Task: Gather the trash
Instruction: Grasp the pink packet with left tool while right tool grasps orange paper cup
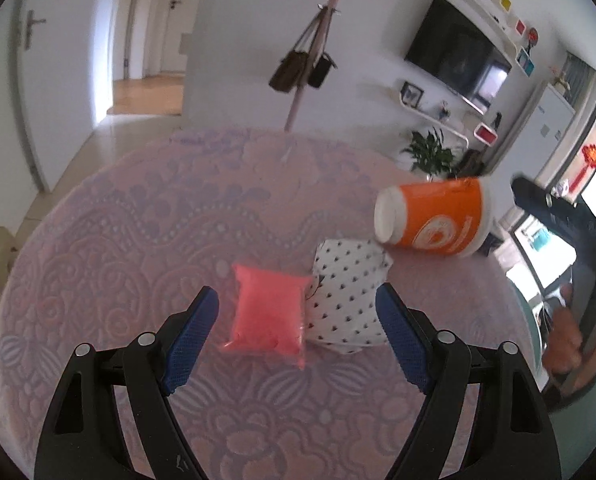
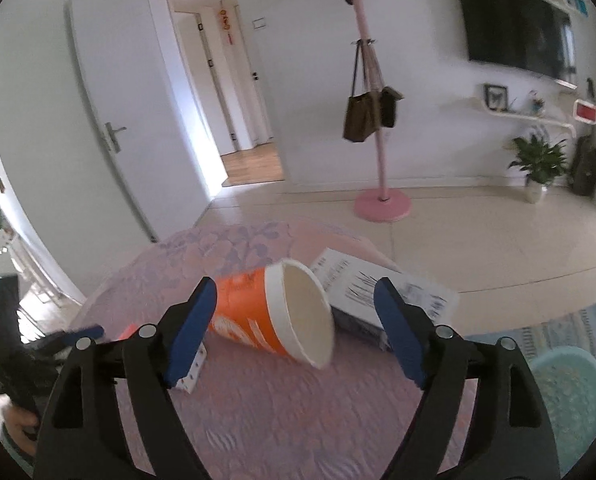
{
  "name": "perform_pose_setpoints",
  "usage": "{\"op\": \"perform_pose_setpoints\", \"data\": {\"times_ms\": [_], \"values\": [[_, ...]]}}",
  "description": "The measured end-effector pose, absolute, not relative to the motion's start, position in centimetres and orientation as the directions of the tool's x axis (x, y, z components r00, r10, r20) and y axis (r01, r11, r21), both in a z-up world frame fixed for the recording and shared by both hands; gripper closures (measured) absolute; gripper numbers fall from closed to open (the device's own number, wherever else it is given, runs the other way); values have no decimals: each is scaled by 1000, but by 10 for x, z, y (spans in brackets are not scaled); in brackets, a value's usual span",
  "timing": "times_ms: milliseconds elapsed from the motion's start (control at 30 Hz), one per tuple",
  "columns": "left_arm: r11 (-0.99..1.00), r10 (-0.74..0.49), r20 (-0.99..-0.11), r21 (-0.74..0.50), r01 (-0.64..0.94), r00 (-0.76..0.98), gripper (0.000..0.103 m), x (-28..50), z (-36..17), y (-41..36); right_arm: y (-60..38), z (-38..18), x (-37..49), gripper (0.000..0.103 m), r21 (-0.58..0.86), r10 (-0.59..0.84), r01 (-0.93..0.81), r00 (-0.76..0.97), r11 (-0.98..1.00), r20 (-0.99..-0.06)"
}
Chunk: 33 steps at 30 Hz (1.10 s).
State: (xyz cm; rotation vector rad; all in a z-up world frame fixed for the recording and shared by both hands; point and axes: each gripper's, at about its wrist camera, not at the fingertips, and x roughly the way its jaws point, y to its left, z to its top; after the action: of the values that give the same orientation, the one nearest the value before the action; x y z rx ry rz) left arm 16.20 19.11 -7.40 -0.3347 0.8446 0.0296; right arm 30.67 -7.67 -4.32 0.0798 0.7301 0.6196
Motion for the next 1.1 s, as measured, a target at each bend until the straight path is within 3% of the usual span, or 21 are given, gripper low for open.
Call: {"op": "perform_pose_setpoints", "data": {"times_ms": [400, 533, 700, 867, 900, 1100], "values": [[937, -146, -757, -313, -157, 637, 48, 164, -100, 204, -37, -66, 320, 28, 279, 594, -596, 433, 753, -677], [934, -139, -758, -314, -170, 637, 54, 161, -102, 207, -29, -74, 300, 48, 244, 565, -623, 391, 744, -726], [936, -135, -757, -310, -169, 639, 55, 159, -101, 207, -11, -77, 283, 53, 211, 557, -664, 364, 717, -747], [951, -92, -763, -257, -170, 640, 55, 160, -101, 196, 7, -79, 272, 86, 154, 518, -672, 383, 724, -765], [953, -85, -764, -250, -173, 639, 60, 160, -101, 195, 7, -79, 269, 90, 164, 528, -674, 380, 720, -759], [954, -80, -755, -247, -169, 651, 67, 156, -98, 188, -16, -56, 243, 99, 165, 560, -660, 448, 733, -696]]}}
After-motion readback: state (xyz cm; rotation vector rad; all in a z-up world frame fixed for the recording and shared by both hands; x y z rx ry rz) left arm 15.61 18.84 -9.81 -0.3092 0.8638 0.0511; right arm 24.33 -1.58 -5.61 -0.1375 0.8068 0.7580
